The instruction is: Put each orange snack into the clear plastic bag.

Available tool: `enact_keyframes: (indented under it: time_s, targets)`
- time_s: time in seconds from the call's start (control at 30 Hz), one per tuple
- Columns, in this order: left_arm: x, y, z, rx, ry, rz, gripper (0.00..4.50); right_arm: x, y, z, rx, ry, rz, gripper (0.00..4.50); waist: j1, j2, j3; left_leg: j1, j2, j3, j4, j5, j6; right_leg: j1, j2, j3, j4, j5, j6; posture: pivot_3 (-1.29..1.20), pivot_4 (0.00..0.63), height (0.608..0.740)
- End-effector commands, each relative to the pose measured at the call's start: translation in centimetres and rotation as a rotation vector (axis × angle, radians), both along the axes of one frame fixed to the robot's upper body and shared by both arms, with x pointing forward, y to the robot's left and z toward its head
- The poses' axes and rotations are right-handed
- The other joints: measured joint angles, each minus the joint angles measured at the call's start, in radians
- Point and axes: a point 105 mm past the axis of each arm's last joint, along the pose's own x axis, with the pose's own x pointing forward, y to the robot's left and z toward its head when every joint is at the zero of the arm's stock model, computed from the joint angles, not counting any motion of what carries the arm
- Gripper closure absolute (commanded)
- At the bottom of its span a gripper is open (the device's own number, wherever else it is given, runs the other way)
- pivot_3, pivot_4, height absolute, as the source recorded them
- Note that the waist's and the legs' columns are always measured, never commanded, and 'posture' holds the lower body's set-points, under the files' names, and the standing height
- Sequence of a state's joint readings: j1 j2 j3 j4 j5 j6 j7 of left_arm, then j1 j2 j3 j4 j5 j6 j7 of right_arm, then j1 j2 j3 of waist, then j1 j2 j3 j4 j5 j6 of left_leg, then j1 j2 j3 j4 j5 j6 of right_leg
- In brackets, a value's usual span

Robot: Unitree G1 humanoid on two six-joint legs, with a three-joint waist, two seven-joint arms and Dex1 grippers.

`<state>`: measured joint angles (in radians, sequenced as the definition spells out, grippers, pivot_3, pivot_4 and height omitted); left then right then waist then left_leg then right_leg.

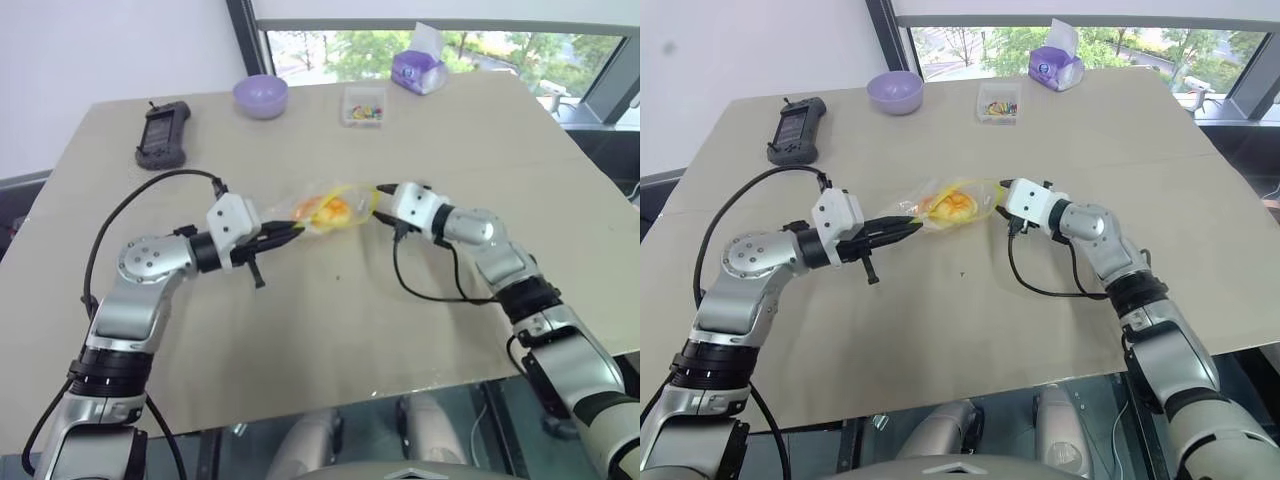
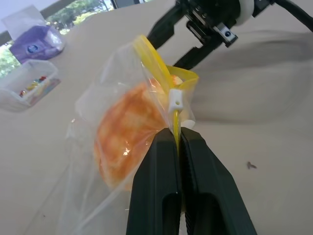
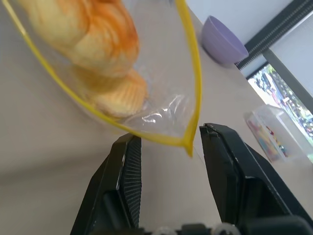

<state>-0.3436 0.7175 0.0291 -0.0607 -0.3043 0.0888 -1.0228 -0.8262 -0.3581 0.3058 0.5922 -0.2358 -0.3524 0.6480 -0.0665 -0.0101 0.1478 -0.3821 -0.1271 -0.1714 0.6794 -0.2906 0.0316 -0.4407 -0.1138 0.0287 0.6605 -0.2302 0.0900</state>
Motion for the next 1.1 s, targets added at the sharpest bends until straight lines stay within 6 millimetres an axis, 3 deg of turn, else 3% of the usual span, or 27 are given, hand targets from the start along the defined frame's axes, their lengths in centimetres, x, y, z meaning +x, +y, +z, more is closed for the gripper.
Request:
enact_keyframes:
  time_s: [0.03, 0.2, 0.3, 0.33, 0.4, 0.63, 0.8, 0.9, 1.03, 1.07, 1.1]
  targets:
    - [-0.6, -0.1, 0.9, 0.031, -0.062, -0.026, 4.50, 0.3, 0.7, 1.7, 0.021, -0.044, 0.040, 2.41, 0.000, 0.000, 0.000, 0.000, 0.000, 0.000, 0.000, 0.000, 0.000, 0.000, 0.000, 0.000, 0.000, 0.000, 0.000, 0.00, 0.150, 0.740]
    - [-1.0, 0.1, 0.7, 0.036, -0.061, -0.019, 4.50, 0.8, 0.6, 1.2, 0.005, -0.007, 0.063, 2.41, -0.001, 0.000, 0.000, 0.000, 0.000, 0.000, 0.000, 0.000, 0.000, 0.000, 0.000, 0.000, 0.000, 0.000, 0.000, 0.00, 0.150, 0.740]
    - [-1.2, 0.3, 0.6, 0.041, -0.064, -0.012, 4.50, 0.7, 0.8, 1.1, -0.001, -0.004, 0.085, 3.21, -0.001, 0.000, 0.000, 0.000, 0.000, 0.000, 0.000, 0.000, 0.000, 0.000, 0.000, 0.000, -0.001, 0.000, 0.000, 0.00, 0.150, 0.740]
    - [-1.2, 0.4, 0.5, 0.044, -0.066, -0.009, 4.50, 0.7, 0.8, 1.0, -0.005, -0.006, 0.088, 3.86, -0.001, 0.000, 0.000, 0.000, 0.000, 0.000, 0.000, 0.000, 0.000, 0.000, 0.000, 0.000, 0.000, 0.000, 0.000, 0.00, 0.150, 0.740]
    - [-1.2, 0.5, 0.5, 0.042, -0.068, 0.000, 4.50, 0.7, 0.7, 1.0, -0.011, -0.015, 0.091, 4.44, -0.001, 0.000, 0.000, 0.000, 0.000, 0.000, 0.000, 0.000, 0.000, 0.000, 0.000, 0.000, 0.000, 0.000, 0.000, 0.00, 0.150, 0.740]
    - [-0.2, 0.4, 1.9, -0.072, -0.082, 0.053, 4.50, -0.1, -1.4, 3.2, 0.006, -0.080, 0.085, 4.44, 0.005, 0.000, 0.000, 0.000, 0.000, 0.000, 0.000, 0.000, 0.000, 0.000, 0.000, 0.000, 0.000, 0.000, 0.000, 0.00, 0.150, 0.740]
    - [0.8, 0.0, 4.9, -0.292, -0.041, 0.058, 4.50, -2.6, -4.4, 6.6, 0.025, -0.084, 0.072, 4.44, 0.025, 0.000, 0.000, -0.001, 0.000, -0.001, 0.001, 0.000, 0.000, 0.000, 0.000, -0.001, -0.001, 0.000, 0.000, 0.00, 0.150, 0.740]
    - [0.9, -0.5, 5.7, -0.408, 0.069, 0.008, 4.50, -4.4, -5.9, 8.2, 0.017, -0.005, 0.072, 4.44, 0.026, 0.000, 0.000, -0.002, 0.000, -0.001, 0.002, 0.000, 0.000, 0.000, -0.001, -0.001, -0.001, 0.000, 0.000, 0.00, 0.150, 0.740]
    - [1.0, -1.5, 6.8, -0.503, 0.214, -0.084, 4.50, -6.4, -7.0, 8.1, -0.049, 0.148, 0.085, 4.44, 0.026, 0.000, 0.001, -0.002, 0.000, -0.001, 0.002, 0.000, 0.000, 0.000, -0.001, -0.001, 0.000, 0.000, 0.000, 0.00, 0.150, 0.740]
    - [1.2, -1.8, 6.8, -0.491, 0.215, -0.102, 4.50, -6.5, -7.3, 8.1, -0.048, 0.177, 0.078, 4.44, 0.026, 0.000, 0.001, -0.002, 0.000, -0.001, 0.002, 0.000, 0.000, 0.000, -0.001, -0.001, 0.000, 0.000, 0.000, 0.00, 0.150, 0.740]
    - [2.4, -2.4, 6.6, -0.450, 0.180, -0.081, 4.50, -5.3, -8.2, 8.1, -0.046, 0.161, 0.015, 4.44, 0.027, 0.000, 0.001, -0.002, 0.000, -0.001, 0.002, 0.000, 0.000, 0.000, 0.000, -0.001, 0.000, 0.000, 0.000, 0.00, 0.150, 0.740]
